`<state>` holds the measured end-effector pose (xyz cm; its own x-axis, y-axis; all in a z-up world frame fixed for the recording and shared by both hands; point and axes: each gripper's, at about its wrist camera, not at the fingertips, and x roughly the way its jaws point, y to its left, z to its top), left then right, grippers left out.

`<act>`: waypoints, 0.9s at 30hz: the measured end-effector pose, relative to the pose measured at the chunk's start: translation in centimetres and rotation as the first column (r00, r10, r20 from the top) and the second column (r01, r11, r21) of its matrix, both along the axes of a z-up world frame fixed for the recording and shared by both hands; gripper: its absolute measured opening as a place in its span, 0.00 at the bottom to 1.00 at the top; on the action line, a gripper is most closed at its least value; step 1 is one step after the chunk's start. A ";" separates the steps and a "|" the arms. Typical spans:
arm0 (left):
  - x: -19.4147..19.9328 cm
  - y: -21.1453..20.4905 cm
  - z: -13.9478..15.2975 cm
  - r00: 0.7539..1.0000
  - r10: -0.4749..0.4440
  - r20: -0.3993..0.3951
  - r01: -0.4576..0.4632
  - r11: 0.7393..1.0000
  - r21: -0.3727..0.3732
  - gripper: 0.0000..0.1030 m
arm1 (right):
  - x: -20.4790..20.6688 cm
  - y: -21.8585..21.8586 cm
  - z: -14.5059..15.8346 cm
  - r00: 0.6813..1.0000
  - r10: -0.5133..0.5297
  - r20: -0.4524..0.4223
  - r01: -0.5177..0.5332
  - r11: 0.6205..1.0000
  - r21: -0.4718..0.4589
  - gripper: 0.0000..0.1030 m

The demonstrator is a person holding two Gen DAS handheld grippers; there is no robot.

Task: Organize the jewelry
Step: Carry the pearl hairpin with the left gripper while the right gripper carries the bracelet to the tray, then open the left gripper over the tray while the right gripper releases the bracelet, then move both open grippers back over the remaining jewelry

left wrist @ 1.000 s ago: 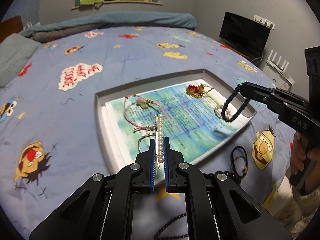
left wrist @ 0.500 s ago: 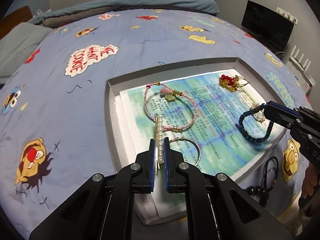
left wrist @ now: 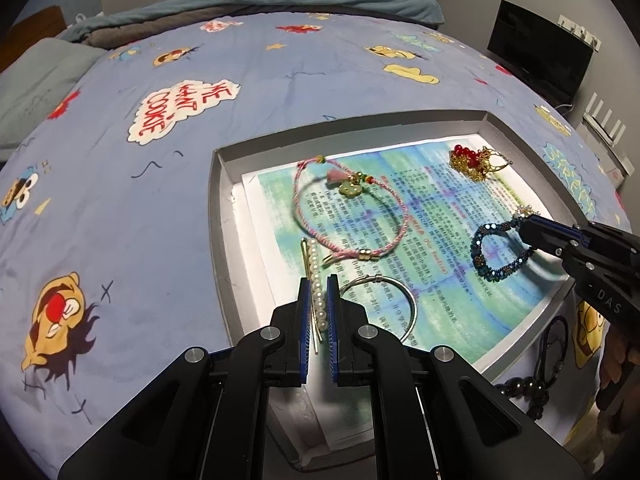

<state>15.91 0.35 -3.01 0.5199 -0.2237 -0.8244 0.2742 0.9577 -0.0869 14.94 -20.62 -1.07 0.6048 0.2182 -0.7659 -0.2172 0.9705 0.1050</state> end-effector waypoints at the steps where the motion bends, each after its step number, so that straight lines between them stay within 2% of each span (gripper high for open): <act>1: 0.0 0.0 0.0 1.000 0.000 -0.002 0.000 1.000 -0.002 0.08 | -0.1 0.0 0.0 1.000 0.000 0.002 0.000 1.000 0.003 0.07; 5: -0.1 -0.1 0.0 1.000 0.002 -0.001 -0.002 1.000 -0.001 0.08 | -0.4 -0.3 0.0 1.000 -0.007 0.005 0.007 1.000 0.003 0.07; 8: -0.3 0.0 0.0 1.000 0.005 0.005 -0.005 1.000 -0.014 0.13 | -0.4 -0.4 0.1 1.000 -0.008 0.002 0.008 1.000 0.002 0.09; 10: -0.5 -0.1 0.2 1.000 0.004 0.014 -0.004 1.000 -0.023 0.18 | -0.7 -0.6 0.5 1.000 -0.014 0.015 0.014 1.000 0.001 0.15; 11: -0.6 -0.1 0.4 1.000 0.005 0.021 -0.005 1.000 -0.026 0.21 | -0.8 -0.7 0.7 1.000 -0.019 0.021 0.019 1.000 0.005 0.25; 12: -0.7 -0.1 0.5 1.000 0.004 0.028 -0.003 0.999 -0.032 0.22 | -0.9 -0.9 0.9 0.999 -0.024 0.027 0.024 1.000 0.012 0.31; 14: -1.0 -0.2 1.0 0.999 -0.003 0.041 0.005 0.999 -0.044 0.22 | -1.1 -1.3 1.3 0.999 -0.035 0.039 0.034 0.999 0.026 0.31; 17: -1.5 -0.3 1.8 0.997 -0.001 0.076 0.005 0.999 -0.049 0.30 | -1.3 -1.7 1.8 0.998 -0.047 0.053 0.045 0.998 0.033 0.37; 20: -1.9 -0.2 2.6 0.995 0.003 0.101 0.002 0.998 -0.057 0.33 | -1.7 -2.0 2.4 0.996 -0.054 0.068 0.051 0.998 0.034 0.41; 22: -2.3 -0.1 3.1 0.993 0.009 0.120 -0.002 0.998 -0.058 0.40 | -2.0 -2.2 2.8 0.995 -0.057 0.078 0.054 0.998 0.038 0.46; 24: -2.6 0.1 3.4 0.991 0.010 0.134 -0.003 0.998 -0.057 0.51 | -2.3 -2.4 3.1 0.994 -0.061 0.088 0.057 0.997 0.045 0.55; 27: -3.0 0.2 3.7 0.989 0.013 0.146 -0.006 0.999 -0.050 0.52 | -2.6 -2.6 3.5 0.993 -0.065 0.100 0.061 0.997 0.044 0.57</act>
<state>12.93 0.58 0.74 0.6361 -0.2566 -0.7277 0.2781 0.9559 -0.0940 12.32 -23.19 2.48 0.6924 0.2068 -0.6913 -0.1672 0.9780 0.1251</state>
